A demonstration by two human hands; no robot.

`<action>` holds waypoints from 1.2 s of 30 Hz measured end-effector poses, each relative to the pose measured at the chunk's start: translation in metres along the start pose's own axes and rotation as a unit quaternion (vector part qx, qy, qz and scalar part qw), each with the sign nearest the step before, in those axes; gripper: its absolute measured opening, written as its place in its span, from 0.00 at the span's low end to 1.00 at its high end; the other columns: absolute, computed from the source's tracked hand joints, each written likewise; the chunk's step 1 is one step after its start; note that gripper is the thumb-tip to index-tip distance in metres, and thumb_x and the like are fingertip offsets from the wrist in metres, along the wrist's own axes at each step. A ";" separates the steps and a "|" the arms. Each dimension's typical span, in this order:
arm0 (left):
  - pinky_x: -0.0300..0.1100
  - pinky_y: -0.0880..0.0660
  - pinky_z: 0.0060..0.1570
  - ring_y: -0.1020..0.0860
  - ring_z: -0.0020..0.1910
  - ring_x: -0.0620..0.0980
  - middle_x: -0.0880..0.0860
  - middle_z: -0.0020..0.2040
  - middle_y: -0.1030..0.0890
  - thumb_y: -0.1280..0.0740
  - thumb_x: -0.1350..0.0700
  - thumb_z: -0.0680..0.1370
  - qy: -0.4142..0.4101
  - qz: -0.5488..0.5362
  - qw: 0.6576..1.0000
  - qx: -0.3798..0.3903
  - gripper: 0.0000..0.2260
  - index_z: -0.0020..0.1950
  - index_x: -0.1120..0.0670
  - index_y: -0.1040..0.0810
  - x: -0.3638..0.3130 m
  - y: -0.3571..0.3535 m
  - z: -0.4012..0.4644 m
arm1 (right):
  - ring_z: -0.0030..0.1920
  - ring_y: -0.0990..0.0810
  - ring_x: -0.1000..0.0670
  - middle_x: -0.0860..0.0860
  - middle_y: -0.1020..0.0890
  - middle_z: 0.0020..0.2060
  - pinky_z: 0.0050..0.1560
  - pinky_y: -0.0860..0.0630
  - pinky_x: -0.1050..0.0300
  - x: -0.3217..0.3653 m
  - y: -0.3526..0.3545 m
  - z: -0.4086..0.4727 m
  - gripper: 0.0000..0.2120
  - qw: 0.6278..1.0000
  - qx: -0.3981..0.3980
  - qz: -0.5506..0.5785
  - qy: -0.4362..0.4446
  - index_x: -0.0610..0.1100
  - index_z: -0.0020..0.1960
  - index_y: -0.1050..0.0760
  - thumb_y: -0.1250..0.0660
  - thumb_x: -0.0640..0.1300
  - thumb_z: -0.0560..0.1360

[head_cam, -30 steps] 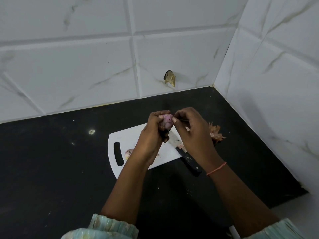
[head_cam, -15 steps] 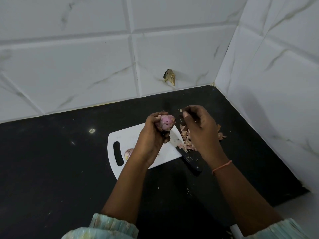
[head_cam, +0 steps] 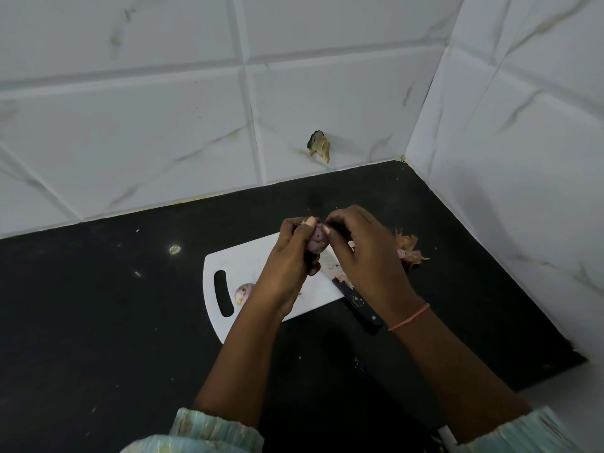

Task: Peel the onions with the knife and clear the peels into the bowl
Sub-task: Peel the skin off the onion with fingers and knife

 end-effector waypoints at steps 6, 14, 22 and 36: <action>0.40 0.32 0.34 0.31 0.34 0.46 0.53 0.45 0.24 0.39 0.51 0.83 0.027 -0.100 0.995 0.012 0.07 0.57 0.54 0.28 0.001 -0.003 -0.001 | 0.45 0.19 0.57 0.51 0.18 0.46 0.45 0.22 0.65 -0.007 -0.002 0.001 0.03 0.963 -0.011 0.184 -0.199 0.44 0.52 0.24 0.36 0.42 0.81; 0.40 0.24 0.40 0.22 0.39 0.51 0.59 0.51 0.19 0.40 0.54 0.81 0.052 -0.217 0.975 0.012 0.13 0.62 0.58 0.23 0.000 -0.004 0.001 | 0.42 0.16 0.46 0.43 0.16 0.42 0.43 0.18 0.54 -0.017 -0.002 -0.006 0.04 0.788 -0.127 0.465 -0.384 0.37 0.50 0.22 0.34 0.37 0.78; 0.41 0.26 0.36 0.24 0.38 0.52 0.60 0.54 0.21 0.46 0.53 0.84 0.087 -0.227 0.970 0.023 0.16 0.63 0.57 0.23 0.002 -0.002 0.000 | 0.44 0.19 0.59 0.49 0.17 0.53 0.42 0.21 0.67 -0.068 0.010 -0.022 0.11 0.913 -0.062 0.101 -0.391 0.44 0.58 0.20 0.34 0.35 0.78; 0.43 0.31 0.40 0.29 0.48 0.57 0.58 0.52 0.23 0.45 0.54 0.84 0.060 -0.116 0.991 -0.006 0.13 0.64 0.54 0.25 -0.002 -0.003 -0.003 | 0.52 0.18 0.56 0.50 0.15 0.52 0.53 0.22 0.66 -0.005 -0.001 -0.010 0.13 0.991 -0.007 0.104 -0.083 0.42 0.59 0.19 0.28 0.44 0.76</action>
Point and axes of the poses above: each hand's wrist, its own z-axis towards the middle knuckle, its own y-axis out of the back of the hand, x = y × z, the point moved 3 cm from there along z, towards the middle knuckle
